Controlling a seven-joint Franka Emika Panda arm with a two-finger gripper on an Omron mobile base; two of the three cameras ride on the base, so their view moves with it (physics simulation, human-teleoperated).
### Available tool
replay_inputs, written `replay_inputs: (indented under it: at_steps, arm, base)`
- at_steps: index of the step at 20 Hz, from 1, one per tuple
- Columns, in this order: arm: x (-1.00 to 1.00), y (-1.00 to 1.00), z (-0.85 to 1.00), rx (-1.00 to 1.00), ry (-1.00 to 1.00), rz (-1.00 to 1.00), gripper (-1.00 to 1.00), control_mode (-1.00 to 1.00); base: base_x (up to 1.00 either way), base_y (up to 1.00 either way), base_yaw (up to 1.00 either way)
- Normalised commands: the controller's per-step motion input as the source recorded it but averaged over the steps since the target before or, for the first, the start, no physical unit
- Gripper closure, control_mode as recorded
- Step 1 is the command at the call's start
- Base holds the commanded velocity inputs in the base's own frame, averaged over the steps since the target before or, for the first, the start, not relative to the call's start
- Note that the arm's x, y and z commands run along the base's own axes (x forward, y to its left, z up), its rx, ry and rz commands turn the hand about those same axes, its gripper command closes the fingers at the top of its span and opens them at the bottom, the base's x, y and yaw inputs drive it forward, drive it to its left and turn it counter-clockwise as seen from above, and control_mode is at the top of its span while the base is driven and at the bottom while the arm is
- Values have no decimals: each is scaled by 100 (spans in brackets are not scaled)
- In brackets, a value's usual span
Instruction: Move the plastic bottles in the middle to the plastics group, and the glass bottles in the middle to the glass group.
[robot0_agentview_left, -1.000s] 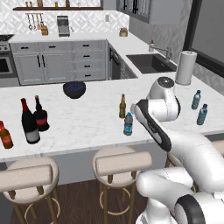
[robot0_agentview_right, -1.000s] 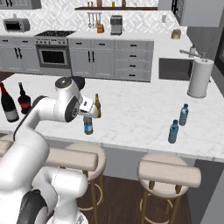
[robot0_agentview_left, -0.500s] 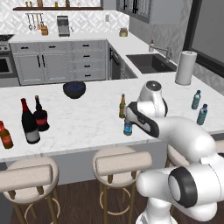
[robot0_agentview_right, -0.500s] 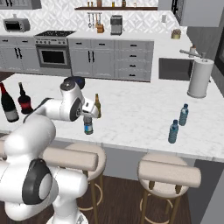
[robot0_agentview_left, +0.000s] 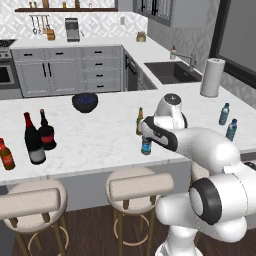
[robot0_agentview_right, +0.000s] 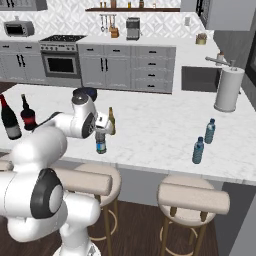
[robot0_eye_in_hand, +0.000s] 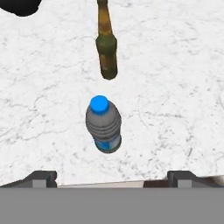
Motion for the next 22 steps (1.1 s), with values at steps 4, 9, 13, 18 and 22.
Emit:
replay_inputs:
  at_steps: [4,9,13,18,22]
  arm:
    - [42,0,-25,0,0,9,-100,-100]
    - [14,0,-31,0,9,8,-100,-100]
    - [5,0,-2,-1,7,5,-100,-100]
    - [8,0,0,-1,0,2,-100,-100]
    - [16,0,0,-5,9,0,-100,-100]
  base:
    - [0,0,0]
    - [0,0,0]
    - [0,0,0]
    - [0,0,0]
    - [0,0,0]
